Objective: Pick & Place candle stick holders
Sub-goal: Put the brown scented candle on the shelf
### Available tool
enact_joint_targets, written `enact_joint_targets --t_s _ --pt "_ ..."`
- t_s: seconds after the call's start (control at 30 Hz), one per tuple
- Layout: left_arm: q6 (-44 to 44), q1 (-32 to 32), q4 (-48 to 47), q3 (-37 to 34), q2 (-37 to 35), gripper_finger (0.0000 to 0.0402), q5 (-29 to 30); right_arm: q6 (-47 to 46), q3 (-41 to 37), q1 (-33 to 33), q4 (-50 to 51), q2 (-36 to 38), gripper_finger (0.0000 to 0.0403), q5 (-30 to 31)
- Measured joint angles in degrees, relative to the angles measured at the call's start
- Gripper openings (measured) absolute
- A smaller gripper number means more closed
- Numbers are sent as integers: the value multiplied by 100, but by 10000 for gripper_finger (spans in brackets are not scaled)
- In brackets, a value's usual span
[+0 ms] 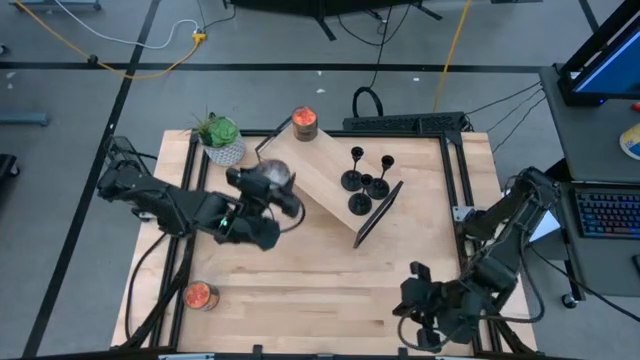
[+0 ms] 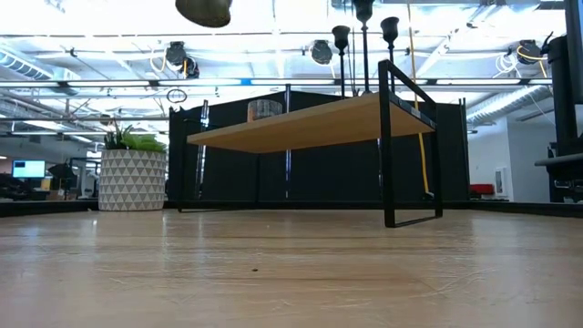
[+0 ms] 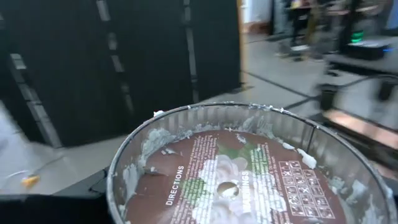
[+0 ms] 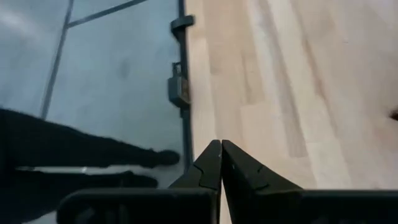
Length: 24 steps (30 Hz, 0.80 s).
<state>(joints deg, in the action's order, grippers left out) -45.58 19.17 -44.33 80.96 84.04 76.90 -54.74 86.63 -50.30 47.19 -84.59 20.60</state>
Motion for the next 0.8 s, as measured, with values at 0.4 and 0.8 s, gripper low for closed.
enact_joint_targets --t_s 0.4,0.8 --pt "-560 -1485 -534 -395 21 341 -319 -1311 -2 -460 1027 458 2 1393" --pt "2108 -2519 2952 -1205 19 341 -1957 -1855 -2 -496 1692 630 2 1859"
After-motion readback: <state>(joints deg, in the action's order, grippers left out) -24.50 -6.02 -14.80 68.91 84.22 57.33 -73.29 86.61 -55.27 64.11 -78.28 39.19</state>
